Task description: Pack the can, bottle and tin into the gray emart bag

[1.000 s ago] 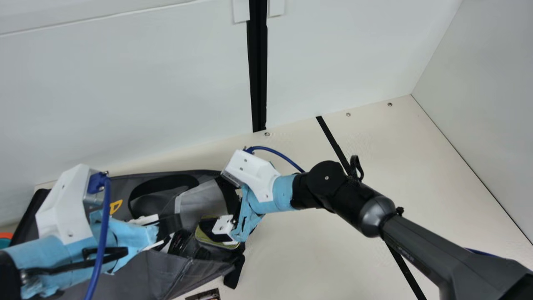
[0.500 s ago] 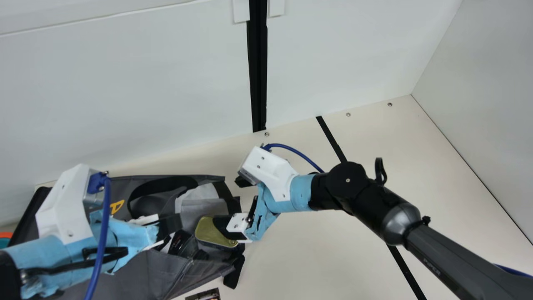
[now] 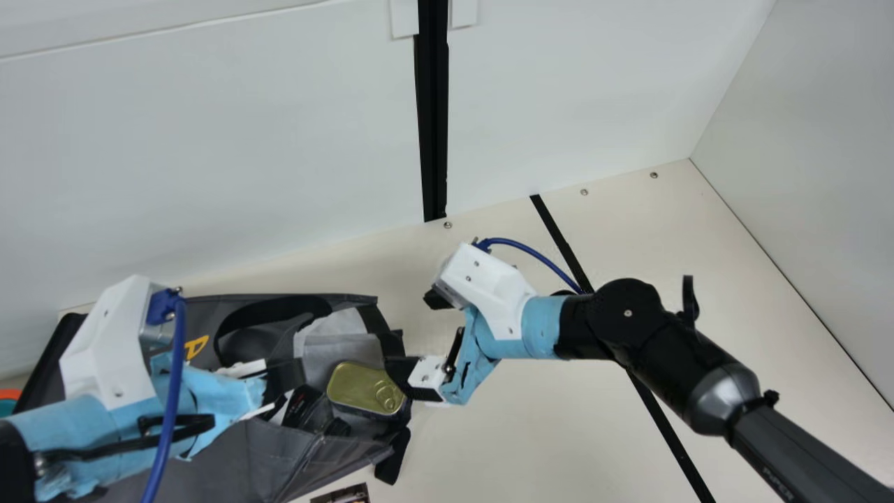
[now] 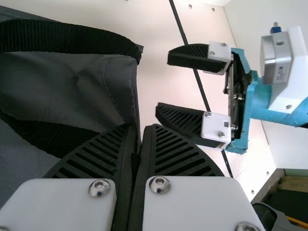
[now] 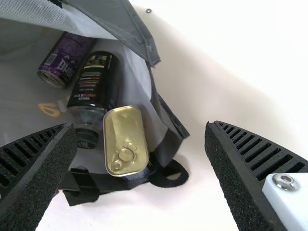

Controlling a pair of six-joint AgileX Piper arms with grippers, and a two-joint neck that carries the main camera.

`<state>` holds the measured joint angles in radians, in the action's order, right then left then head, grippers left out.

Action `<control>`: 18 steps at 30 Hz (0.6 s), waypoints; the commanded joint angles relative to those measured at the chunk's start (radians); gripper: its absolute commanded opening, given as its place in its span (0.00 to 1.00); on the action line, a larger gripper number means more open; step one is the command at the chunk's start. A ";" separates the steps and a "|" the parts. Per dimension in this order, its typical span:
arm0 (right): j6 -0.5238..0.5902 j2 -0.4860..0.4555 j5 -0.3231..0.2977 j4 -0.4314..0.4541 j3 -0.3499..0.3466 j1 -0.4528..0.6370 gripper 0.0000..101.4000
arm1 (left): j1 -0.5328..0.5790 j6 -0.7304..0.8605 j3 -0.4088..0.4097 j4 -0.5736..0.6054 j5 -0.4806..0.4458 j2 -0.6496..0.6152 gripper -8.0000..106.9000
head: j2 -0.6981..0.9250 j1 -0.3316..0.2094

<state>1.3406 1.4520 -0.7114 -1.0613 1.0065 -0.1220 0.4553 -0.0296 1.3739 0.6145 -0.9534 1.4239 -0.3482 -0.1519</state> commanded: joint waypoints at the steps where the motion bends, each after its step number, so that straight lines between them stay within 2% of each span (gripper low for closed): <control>1: -0.003 -0.013 -0.006 0.008 -0.004 0.012 0.90 | 0.000 0.000 0.000 0.000 0.000 0.000 0.16 | -0.001 -0.023; 18: -0.022 -0.105 -0.068 0.065 -0.024 0.145 0.90 | 0.000 0.000 0.000 0.000 0.000 0.000 0.16 | -0.001 -0.023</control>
<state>1.3183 1.3488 -0.7777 -0.9976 0.9832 0.0131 0.4553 -0.0296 1.3739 0.6145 -0.9534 1.4239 -0.3467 -0.1519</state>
